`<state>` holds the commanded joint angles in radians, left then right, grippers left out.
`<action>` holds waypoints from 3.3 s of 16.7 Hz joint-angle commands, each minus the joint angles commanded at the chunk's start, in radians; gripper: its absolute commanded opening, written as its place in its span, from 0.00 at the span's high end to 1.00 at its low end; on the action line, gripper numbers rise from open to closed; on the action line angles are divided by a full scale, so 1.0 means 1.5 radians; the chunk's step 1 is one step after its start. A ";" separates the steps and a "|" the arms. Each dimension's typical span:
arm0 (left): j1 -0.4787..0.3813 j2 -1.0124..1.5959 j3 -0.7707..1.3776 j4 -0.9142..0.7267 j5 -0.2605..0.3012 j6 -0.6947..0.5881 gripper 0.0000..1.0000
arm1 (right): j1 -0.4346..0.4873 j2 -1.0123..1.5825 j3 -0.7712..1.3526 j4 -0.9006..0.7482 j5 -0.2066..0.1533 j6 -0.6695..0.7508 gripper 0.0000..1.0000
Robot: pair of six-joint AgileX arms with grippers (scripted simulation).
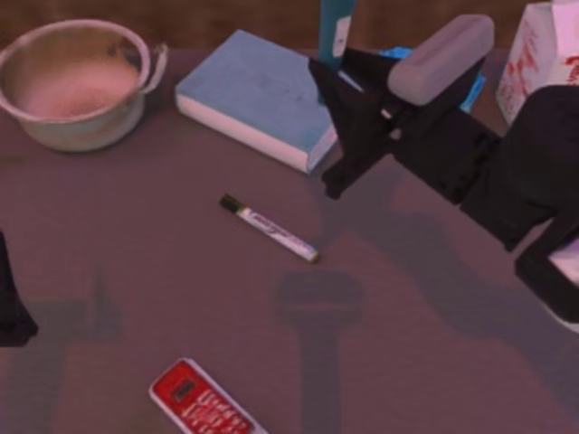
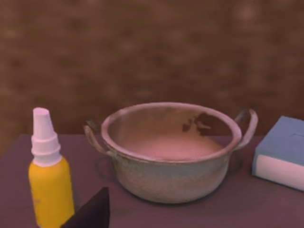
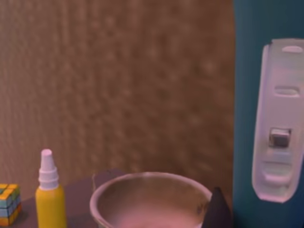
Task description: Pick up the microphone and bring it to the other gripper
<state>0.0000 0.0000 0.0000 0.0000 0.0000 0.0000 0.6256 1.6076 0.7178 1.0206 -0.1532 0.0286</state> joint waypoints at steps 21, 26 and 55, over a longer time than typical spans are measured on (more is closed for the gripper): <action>-0.172 0.668 0.411 0.247 0.401 0.061 0.00 | 0.001 0.001 0.001 0.001 0.001 -0.001 1.00; -0.210 0.811 0.492 0.293 0.488 0.072 0.00 | 0.001 0.001 0.001 0.001 0.001 -0.001 1.00; -0.351 1.045 0.672 0.349 0.361 0.066 0.53 | 0.001 0.001 0.001 0.001 0.001 -0.001 1.00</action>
<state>-0.5263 1.5677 1.0074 0.5241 0.5419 0.0994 0.6273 1.6085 0.7197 1.0216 -0.1517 0.0277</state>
